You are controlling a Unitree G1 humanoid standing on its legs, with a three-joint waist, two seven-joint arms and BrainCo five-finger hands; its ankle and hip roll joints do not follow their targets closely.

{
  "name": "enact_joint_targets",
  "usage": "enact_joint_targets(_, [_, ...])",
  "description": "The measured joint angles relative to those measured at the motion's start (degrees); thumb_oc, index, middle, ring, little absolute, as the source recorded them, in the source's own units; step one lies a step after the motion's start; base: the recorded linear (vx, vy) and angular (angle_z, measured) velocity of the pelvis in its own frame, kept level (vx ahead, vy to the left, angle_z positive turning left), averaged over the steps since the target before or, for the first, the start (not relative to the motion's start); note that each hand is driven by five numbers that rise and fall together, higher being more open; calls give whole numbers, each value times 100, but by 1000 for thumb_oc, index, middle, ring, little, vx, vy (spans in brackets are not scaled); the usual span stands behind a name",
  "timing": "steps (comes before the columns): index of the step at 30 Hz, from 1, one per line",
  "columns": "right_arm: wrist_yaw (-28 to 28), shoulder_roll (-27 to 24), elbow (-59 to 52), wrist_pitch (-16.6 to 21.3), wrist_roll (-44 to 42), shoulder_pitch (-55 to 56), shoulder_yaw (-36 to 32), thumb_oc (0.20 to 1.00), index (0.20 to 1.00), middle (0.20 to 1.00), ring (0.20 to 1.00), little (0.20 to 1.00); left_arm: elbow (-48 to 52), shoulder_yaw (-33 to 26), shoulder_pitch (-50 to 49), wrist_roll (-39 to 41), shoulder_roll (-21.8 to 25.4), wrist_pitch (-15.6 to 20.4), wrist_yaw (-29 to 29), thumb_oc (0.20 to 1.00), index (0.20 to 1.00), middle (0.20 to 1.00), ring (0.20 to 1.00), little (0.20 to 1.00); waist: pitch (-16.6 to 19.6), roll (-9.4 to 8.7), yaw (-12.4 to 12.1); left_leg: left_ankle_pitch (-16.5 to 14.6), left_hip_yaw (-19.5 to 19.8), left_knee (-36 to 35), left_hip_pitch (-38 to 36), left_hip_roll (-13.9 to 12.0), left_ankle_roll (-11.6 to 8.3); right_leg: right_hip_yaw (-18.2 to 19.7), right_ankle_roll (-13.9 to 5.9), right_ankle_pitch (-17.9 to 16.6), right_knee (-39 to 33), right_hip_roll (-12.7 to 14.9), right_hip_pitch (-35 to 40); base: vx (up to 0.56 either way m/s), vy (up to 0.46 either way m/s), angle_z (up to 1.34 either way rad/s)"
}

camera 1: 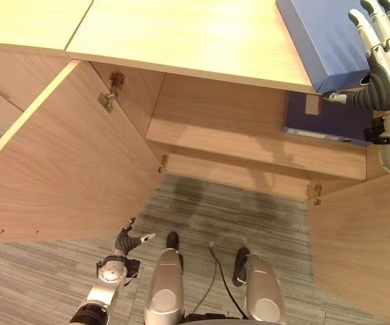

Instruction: Put the empty folder in the office cabinet

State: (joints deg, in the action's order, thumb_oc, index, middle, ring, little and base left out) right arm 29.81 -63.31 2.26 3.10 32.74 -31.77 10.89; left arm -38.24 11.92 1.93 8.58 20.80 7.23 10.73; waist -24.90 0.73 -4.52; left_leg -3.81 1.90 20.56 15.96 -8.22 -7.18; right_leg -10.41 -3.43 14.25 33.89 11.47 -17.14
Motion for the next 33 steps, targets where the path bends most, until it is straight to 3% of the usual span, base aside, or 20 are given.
enact_joint_targets(23, [-186, 142, 280, -107, -103, -70, 135, 1000, 1000, 1000, 1000, 1000, 0, 149, 8, 3, -2, -27, 2, 1000, 1000, 1000, 1000, 1000, -8, 15, -144, -18, 125, 118, 164, 38, 2, -114, 20, 65, 153, 66, -73, 4, 2, 2])
enact_joint_targets(24, [-227, 142, 280, -96, -245, -98, 138, 523, 523, 523, 523, 523, -1, 151, 7, 6, -2, -27, 0, 1000, 1000, 1000, 1000, 1000, -8, 15, -147, -18, 135, 119, 167, 38, 2, -125, 25, 70, 154, 67, -71, 19, 6, 4])
enact_joint_targets(25, [-238, 142, 280, -91, -244, -101, 138, 423, 423, 423, 423, 423, -1, 151, 4, 7, -2, -27, 0, 1000, 1000, 1000, 1000, 1000, -8, 15, -148, -18, 136, 118, 166, 38, 2, -127, 26, 70, 154, 67, -70, 0, 0, 0])
enact_joint_targets(26, [-240, 140, 275, -60, -233, -99, 147, 200, 200, 200, 200, 200, -3, 150, -3, 8, -2, -29, 0, 1000, 1000, 1000, 1000, 1000, -8, 15, -138, -17, 136, 119, 165, 38, 1, -127, 25, 70, 154, 67, -69, 0, 0, 0])
enact_joint_targets(33, [-210, 136, 265, 51, -232, -98, 241, 200, 200, 200, 200, 200, 0, 151, 8, 9, -2, -32, -4, 1000, 1000, 1000, 1000, 1000, -7, 14, -117, -17, 139, 121, 165, 38, 1, -126, 28, 73, 157, 67, -69, 0, 0, 0])
